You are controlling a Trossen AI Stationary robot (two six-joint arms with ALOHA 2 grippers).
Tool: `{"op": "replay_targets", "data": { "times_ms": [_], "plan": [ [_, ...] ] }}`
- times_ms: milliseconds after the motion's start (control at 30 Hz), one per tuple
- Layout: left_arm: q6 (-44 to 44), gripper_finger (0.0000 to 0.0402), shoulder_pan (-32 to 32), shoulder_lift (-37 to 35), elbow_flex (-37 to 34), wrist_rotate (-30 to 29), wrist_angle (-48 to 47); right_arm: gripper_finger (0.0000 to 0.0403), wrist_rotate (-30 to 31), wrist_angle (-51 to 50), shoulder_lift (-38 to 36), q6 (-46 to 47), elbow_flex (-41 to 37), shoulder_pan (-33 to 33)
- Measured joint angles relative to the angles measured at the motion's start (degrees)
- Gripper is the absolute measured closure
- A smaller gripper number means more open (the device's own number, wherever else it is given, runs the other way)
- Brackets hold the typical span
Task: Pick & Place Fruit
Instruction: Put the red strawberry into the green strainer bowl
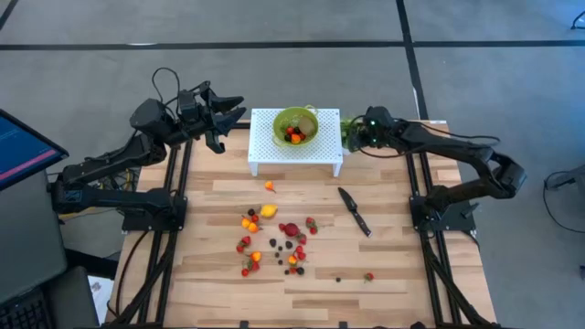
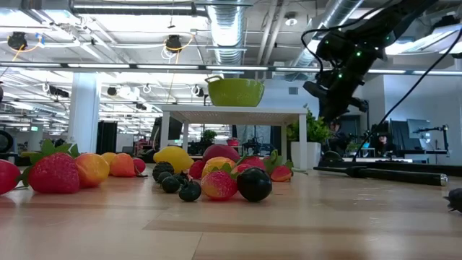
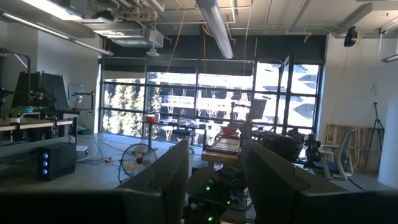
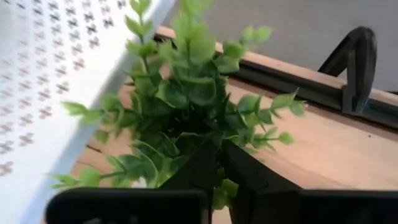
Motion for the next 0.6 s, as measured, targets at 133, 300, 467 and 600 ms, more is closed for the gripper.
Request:
{"op": "replay_targets", "data": {
  "times_ms": [133, 300, 467, 600],
  "plan": [
    [0.0, 0.0259, 0.0, 0.0, 0.0, 0.0, 0.0, 0.0398, 0.0, -0.5, -3.0, -0.7, 0.0, -0.2],
    [0.0, 0.0259, 0.0, 0.0, 0.0, 0.0, 0.0, 0.0399, 0.1, -3.5, -7.2, -0.9, 0.0, -0.9],
    [0.0, 0.0259, 0.0, 0.0, 0.0, 0.0, 0.0, 0.0398, 0.2, -8.0, -9.7, -0.6, 0.0, -2.4],
    [0.0, 0.0259, 0.0, 0.0, 0.0, 0.0, 0.0, 0.0401, 0.2, -11.3, -10.0, -0.5, 0.0, -3.6]
  ]
}}
